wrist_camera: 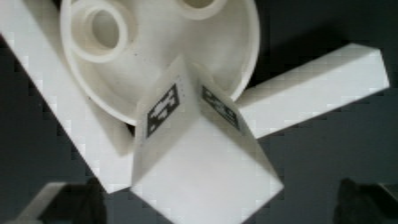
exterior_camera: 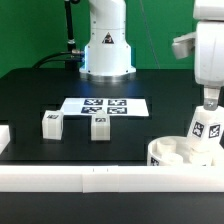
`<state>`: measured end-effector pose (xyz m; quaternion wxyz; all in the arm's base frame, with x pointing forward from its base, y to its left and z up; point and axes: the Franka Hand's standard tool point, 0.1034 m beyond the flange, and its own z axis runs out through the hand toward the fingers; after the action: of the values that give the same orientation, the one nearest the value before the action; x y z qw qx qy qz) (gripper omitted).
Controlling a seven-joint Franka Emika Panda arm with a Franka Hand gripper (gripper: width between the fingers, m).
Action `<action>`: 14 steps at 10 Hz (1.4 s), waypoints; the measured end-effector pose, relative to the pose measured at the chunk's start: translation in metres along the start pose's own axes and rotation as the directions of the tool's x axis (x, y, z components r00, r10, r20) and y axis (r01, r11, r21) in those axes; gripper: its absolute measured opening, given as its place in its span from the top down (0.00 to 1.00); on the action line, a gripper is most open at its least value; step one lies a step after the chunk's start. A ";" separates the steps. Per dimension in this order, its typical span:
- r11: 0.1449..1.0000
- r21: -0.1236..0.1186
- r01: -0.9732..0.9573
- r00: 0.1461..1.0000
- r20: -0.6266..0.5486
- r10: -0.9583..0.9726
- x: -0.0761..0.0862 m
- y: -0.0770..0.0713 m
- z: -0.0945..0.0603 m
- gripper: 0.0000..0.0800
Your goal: Assemble stool
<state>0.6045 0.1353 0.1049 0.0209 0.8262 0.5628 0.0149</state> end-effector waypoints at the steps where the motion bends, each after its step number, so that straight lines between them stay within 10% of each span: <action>1: 0.998 0.000 0.057 0.998 0.001 -0.057 0.000 0.000 0.000 0.19; 7: 0.739 0.007 0.674 0.738 0.035 -0.674 0.005 0.009 0.015 0.19; 11: 0.665 0.014 0.746 0.664 0.045 -0.746 -0.002 0.014 0.017 0.19; 14: 0.667 0.015 0.745 0.666 0.045 -0.744 -0.003 0.015 0.017 0.49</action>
Offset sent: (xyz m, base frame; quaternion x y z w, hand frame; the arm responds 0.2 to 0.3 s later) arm 0.0134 0.0139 -0.0036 -0.0069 0.0200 -0.2674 0.9634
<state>0.6177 0.1265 0.0885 0.0405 0.5248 0.8502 -0.0132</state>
